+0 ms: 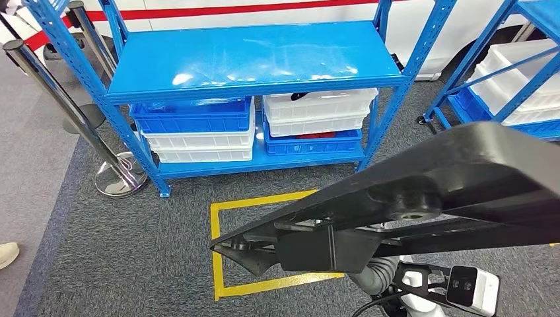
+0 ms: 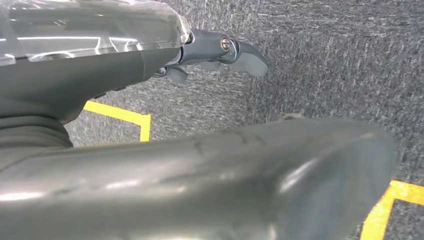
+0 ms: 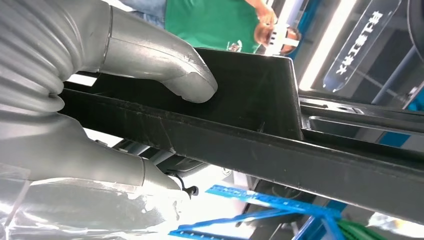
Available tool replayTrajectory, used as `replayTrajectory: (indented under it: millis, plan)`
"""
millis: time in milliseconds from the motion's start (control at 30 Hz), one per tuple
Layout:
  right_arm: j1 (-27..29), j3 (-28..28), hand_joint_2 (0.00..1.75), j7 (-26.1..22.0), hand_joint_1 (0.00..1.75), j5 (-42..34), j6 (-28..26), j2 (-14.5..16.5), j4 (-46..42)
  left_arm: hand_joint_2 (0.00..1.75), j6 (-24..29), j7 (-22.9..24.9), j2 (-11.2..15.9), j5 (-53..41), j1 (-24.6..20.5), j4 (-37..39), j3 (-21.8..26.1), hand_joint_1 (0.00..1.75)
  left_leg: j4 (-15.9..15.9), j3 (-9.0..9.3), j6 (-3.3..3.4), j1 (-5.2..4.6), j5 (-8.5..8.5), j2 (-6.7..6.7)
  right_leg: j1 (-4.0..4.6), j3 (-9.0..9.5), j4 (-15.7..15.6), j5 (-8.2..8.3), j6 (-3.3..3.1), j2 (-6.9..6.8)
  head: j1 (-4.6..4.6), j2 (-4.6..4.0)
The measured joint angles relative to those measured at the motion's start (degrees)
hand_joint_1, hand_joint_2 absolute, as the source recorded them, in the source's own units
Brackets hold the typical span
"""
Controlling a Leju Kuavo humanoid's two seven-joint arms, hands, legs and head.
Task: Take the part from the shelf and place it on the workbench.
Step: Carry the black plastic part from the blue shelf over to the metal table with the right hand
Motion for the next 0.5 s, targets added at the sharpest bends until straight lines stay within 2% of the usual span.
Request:
replayTrajectory:
  millis: [33, 67, 100, 167, 200, 233, 300, 367, 433, 467, 500]
  plan:
    - [0.4, 0.0, 1.75, -0.1, 1.75, 0.3, 0.1, -0.1, 0.0, 0.0, 0.2, 0.0, -0.1, 0.0, 0.1, 0.0, 0.0, 0.0, 0.1, -0.18, -0.01, -0.01, 0.04, 0.37, -0.02, 0.28, 0.2, 0.37, 0.02, -0.05, 0.0, -0.01]
    - [0.8, 0.0, 1.75, -0.2, 1.75, 0.6, 0.2, -0.1, 0.0, 0.0, 0.3, -0.2, -0.1, 0.0, 0.1, 0.0, 0.1, 0.0, 0.3, -0.26, -0.05, -0.02, 0.02, 0.76, -0.02, 1.75, -1.9, 1.75, -0.07, -0.23, 0.0, -0.01]
    - [1.0, 0.0, 1.75, -0.2, 1.75, 0.9, 0.4, -0.1, -0.1, 0.0, 0.5, -0.4, -0.2, 0.0, 0.1, 0.0, 0.2, 0.0, 0.4, -0.25, -0.13, -0.05, -0.03, 1.15, 0.03, 4.08, -5.7, 3.65, -0.27, -0.78, 0.01, -0.01]
    - [1.1, -0.1, 1.75, -0.2, 1.75, 1.5, 0.9, -0.1, -0.2, 0.0, 0.8, -1.1, -0.4, -0.1, 0.2, 0.0, 0.3, 0.0, 0.7, -0.3, -0.5, -0.35, -0.2, 1.88, 0.52, 8.17, -13.2, 5.93, -0.9, -2.93, 0.0, -0.01]
    - [1.0, -0.1, 1.75, -0.2, 1.75, 1.7, 1.2, -0.1, -0.1, 0.0, 1.0, -1.5, -0.4, -0.2, 0.3, 0.0, 0.4, 0.0, 0.8, -0.38, -0.73, -0.52, -0.25, 2.29, 0.78, 9.04, -15.2, 6.25, -1.23, -3.67, -0.03, -0.01]
    - [1.0, -0.1, 1.75, -0.2, 1.75, 1.9, 1.3, -0.1, 0.0, 0.0, 1.3, -1.9, -0.4, -0.3, 0.3, 0.0, 0.5, 0.0, 0.9, -0.48, -0.97, -0.68, -0.26, 2.77, 1.02, 9.12, -15.8, 6.08, -1.5, -3.88, -0.05, -0.01]
    - [0.7, -0.1, 1.75, 0.0, 1.75, 2.1, 1.3, -0.1, 0.2, 0.0, 1.6, -2.4, -0.4, -0.5, 0.2, 0.0, 0.7, 0.0, 1.1, -0.57, -1.51, -0.72, -0.46, 3.56, 0.86, 8.78, -16.1, 6.42, -2.12, -2.77, -0.08, -0.01]
    - [-0.1, 0.0, 1.75, 0.7, 1.75, 2.2, 1.0, -0.1, 0.3, 0.0, 2.0, -2.6, -0.4, -0.7, 0.1, 0.0, 0.9, 0.0, 3.4, -1.44, -2.07, -0.55, -2.47, 1.98, 0.5, 8.62, -16.5, 6.92, -2.89, -1.74, -0.12, 0.0]
    - [-0.9, 0.2, 1.75, 1.7, 1.75, 2.1, 0.6, 0.1, 0.4, 0.0, 2.7, -2.8, -0.4, -0.8, 0.1, 0.0, 1.2, 0.0, 10.1, -4.22, -2.47, -0.34, -6.42, -0.58, 0.4, 8.27, -16.6, 7.31, -3.43, -0.74, -0.16, 0.0]
    - [-1.3, 0.4, 1.75, 2.1, 1.75, 2.0, 0.6, 0.2, 0.5, 0.0, 3.1, -2.8, -0.4, -0.9, 0.1, 0.0, 1.3, 0.0, 14.0, -5.93, -2.59, -0.3, -8.15, -1.15, 0.42, 8.02, -16.5, 7.46, -3.54, -0.12, -0.17, 0.0]
    - [-1.6, 0.5, 1.75, 2.4, 1.75, 2.0, 0.5, 0.3, 0.6, 0.0, 3.4, -2.8, -0.4, -1.0, 0.2, 0.0, 1.5, 0.0, 16.8, -7.15, -2.65, -0.28, -8.98, -1.37, 0.45, 7.77, -16.3, 7.58, -3.57, 0.52, -0.16, 0.0]
